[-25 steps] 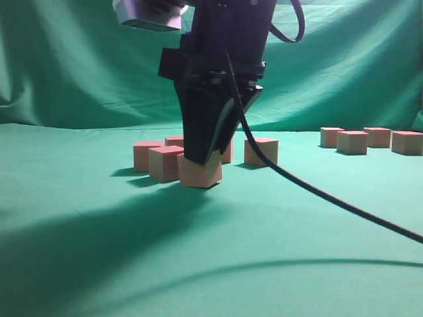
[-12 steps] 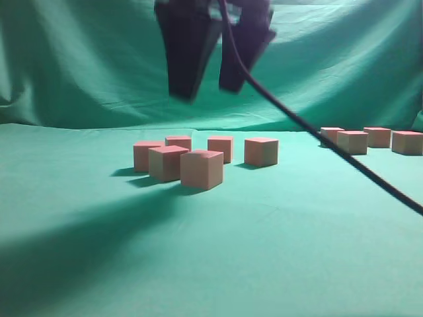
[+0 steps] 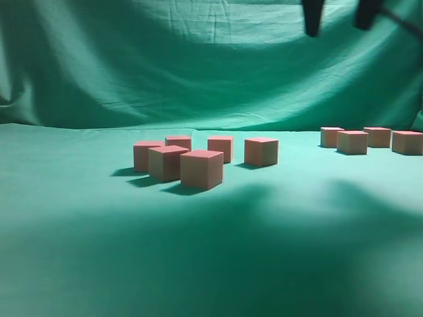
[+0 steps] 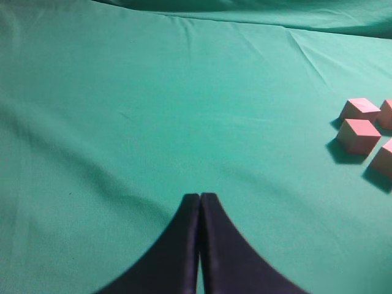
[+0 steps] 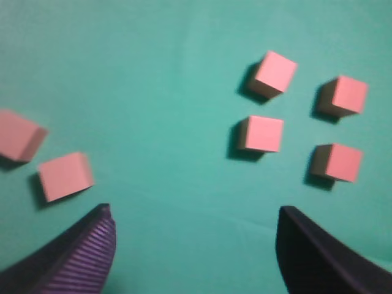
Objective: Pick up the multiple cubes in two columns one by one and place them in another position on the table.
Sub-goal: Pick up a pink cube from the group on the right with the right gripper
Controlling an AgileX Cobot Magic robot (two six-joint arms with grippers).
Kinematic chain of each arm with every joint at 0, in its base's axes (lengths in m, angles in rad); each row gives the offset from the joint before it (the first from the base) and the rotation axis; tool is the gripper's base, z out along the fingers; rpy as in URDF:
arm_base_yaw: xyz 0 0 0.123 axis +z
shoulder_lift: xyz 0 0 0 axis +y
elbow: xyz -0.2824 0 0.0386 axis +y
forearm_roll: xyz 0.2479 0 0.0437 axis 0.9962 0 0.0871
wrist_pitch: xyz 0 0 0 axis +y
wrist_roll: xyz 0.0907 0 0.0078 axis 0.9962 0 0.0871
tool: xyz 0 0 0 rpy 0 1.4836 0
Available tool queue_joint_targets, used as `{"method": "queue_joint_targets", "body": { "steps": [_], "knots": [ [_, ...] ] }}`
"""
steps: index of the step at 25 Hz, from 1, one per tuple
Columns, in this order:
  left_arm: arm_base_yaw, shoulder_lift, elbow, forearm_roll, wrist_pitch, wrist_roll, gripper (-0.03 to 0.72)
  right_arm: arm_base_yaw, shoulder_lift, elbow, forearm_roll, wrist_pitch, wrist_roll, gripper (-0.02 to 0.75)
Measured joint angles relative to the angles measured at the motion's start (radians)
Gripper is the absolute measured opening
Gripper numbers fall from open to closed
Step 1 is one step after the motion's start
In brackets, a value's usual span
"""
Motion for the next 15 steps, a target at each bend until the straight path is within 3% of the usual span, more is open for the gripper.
{"method": "queue_joint_targets", "body": {
  "steps": [7,15],
  "knots": [
    [0.0,0.0,0.0,0.0,0.0,0.0,0.0,-0.185,0.095,-0.001,0.099,-0.069,-0.039,0.527],
    [0.0,0.0,0.0,0.0,0.0,0.0,0.0,-0.212,0.231,-0.001,0.137,-0.17,-0.185,0.527]
  ]
}}
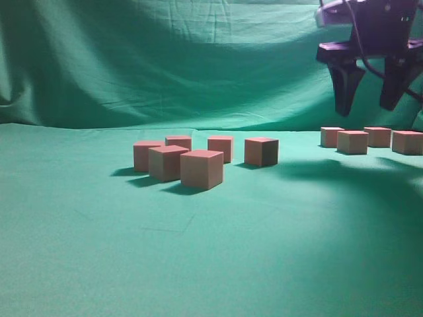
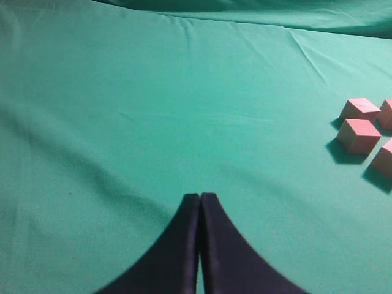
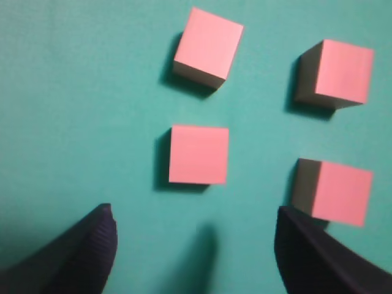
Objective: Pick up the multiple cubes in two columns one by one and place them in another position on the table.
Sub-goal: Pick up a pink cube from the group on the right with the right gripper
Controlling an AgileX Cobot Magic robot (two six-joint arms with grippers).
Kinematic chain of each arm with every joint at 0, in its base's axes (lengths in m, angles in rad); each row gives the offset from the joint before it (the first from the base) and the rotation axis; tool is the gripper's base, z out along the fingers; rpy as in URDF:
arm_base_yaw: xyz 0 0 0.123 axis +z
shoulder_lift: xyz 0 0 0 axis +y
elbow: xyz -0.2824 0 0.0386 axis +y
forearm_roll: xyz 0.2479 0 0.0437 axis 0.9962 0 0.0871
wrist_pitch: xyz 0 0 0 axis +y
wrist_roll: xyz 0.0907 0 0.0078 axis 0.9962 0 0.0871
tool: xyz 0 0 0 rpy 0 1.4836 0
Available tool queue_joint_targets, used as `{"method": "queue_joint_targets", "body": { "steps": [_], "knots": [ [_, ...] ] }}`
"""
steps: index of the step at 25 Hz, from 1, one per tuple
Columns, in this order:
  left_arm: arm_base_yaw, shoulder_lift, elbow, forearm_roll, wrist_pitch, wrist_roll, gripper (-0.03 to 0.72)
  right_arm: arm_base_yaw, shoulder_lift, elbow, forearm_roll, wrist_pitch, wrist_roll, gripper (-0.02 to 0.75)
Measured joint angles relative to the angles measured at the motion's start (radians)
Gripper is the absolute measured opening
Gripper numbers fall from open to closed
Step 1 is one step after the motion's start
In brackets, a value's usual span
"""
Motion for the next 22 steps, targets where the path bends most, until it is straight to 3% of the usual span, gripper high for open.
{"method": "queue_joint_targets", "body": {
  "steps": [13,18,22],
  "knots": [
    [0.0,0.0,0.0,0.0,0.0,0.0,0.0,0.0,0.178,-0.118,0.0,-0.03,-0.024,0.527],
    [0.0,0.0,0.0,0.0,0.0,0.0,0.0,0.0,0.188,-0.12,-0.006,-0.035,-0.026,0.275],
    [0.0,0.0,0.0,0.0,0.0,0.0,0.0,0.0,0.188,-0.163,-0.006,0.017,-0.026,0.267]
  ]
}}
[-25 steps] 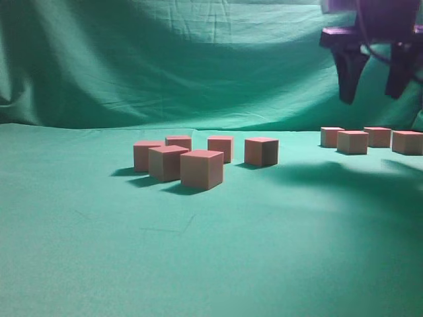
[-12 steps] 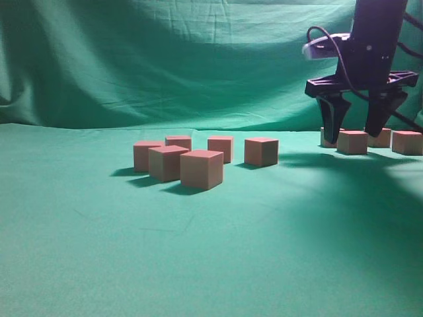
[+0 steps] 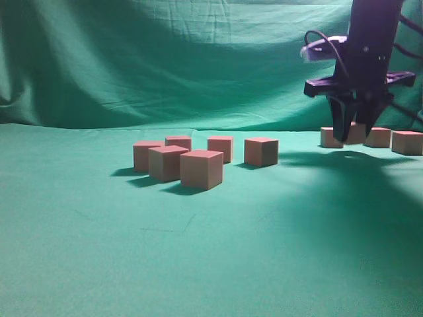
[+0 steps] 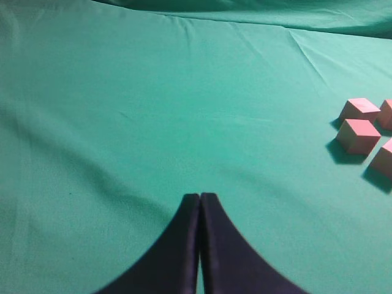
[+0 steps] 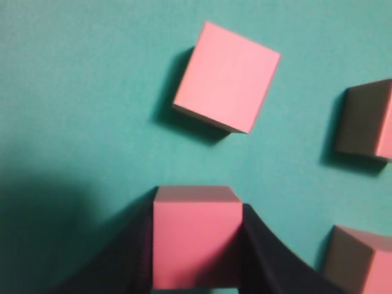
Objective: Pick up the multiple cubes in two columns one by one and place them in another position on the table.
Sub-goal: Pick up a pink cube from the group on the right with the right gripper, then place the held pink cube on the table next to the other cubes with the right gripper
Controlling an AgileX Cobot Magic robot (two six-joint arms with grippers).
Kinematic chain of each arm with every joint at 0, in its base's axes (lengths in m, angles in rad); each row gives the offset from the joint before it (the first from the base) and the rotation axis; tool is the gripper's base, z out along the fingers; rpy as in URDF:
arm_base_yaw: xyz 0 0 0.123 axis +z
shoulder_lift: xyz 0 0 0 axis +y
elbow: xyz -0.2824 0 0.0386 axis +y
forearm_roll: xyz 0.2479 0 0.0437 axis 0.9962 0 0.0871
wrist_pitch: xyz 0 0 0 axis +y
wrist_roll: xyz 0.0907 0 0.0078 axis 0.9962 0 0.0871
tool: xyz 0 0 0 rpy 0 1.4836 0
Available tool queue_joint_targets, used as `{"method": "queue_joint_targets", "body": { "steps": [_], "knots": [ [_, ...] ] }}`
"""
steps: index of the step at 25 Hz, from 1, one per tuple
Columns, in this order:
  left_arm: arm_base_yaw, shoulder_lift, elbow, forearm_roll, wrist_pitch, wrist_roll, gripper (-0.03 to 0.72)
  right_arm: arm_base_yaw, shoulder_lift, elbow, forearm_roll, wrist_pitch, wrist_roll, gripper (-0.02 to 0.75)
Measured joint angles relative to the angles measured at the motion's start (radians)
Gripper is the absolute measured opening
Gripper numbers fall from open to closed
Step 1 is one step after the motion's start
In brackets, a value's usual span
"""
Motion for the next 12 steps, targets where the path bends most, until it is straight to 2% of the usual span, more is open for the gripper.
{"method": "queue_joint_targets", "body": {
  "steps": [3,6,9,12],
  "knots": [
    [0.0,0.0,0.0,0.0,0.0,0.0,0.0,0.0,-0.008,-0.085,0.017,0.106,0.0,0.267],
    [0.0,0.0,0.0,0.0,0.0,0.0,0.0,0.0,-0.066,-0.137,0.088,0.197,0.0,0.267],
    [0.0,0.0,0.0,0.0,0.0,0.0,0.0,0.0,-0.159,-0.145,0.193,0.25,-0.002,0.267],
    [0.0,0.0,0.0,0.0,0.0,0.0,0.0,0.018,-0.272,-0.088,0.242,0.264,-0.028,0.267]
  ]
}}
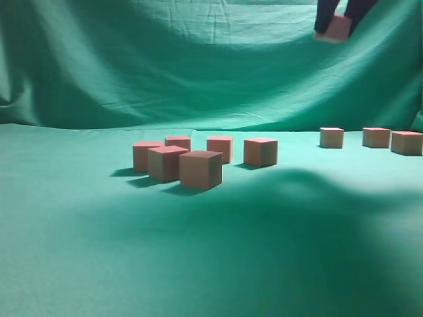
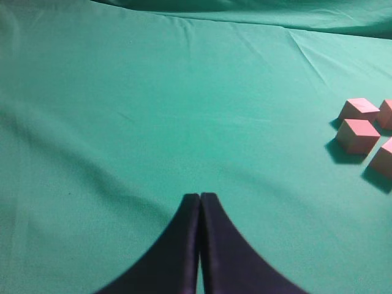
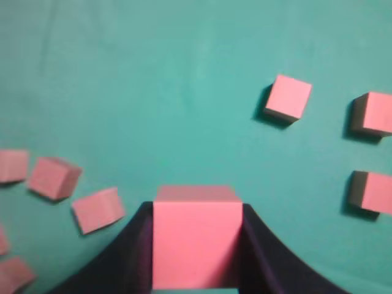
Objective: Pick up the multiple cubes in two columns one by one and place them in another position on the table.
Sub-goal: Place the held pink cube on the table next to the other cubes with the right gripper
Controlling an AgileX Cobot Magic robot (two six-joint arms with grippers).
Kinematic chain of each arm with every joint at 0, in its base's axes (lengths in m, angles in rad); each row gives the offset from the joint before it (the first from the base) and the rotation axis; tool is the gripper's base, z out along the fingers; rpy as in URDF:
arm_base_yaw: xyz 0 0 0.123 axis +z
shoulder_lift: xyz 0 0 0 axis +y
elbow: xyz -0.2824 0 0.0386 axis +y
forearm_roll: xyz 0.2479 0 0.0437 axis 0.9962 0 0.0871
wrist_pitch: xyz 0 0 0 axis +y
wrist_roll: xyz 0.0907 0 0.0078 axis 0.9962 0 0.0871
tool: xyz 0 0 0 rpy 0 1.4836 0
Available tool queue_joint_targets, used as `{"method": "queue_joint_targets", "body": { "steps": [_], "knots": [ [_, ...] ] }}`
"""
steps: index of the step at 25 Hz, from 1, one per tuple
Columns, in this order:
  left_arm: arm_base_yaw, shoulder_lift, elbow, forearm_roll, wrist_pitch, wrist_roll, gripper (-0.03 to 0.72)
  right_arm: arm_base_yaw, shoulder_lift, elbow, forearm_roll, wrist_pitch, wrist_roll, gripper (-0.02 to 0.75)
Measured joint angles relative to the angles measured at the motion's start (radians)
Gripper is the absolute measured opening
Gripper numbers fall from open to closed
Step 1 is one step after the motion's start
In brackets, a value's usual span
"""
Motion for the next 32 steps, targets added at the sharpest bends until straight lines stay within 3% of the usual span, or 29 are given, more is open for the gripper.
{"method": "queue_joint_targets", "body": {
  "steps": [3,10,18,23,32],
  "knots": [
    [0.0,0.0,0.0,0.0,0.0,0.0,0.0,0.054,-0.099,0.141,0.014,-0.01,-0.036,0.267],
    [0.0,0.0,0.0,0.0,0.0,0.0,0.0,0.279,-0.226,0.472,0.028,-0.151,-0.041,0.267],
    [0.0,0.0,0.0,0.0,0.0,0.0,0.0,0.481,-0.214,0.622,0.029,-0.31,0.164,0.267],
    [0.0,0.0,0.0,0.0,0.0,0.0,0.0,0.536,-0.159,0.628,-0.079,-0.34,0.348,0.267],
    [0.0,0.0,0.0,0.0,0.0,0.0,0.0,0.544,-0.106,0.629,-0.203,-0.35,0.51,0.267]
  ]
}}
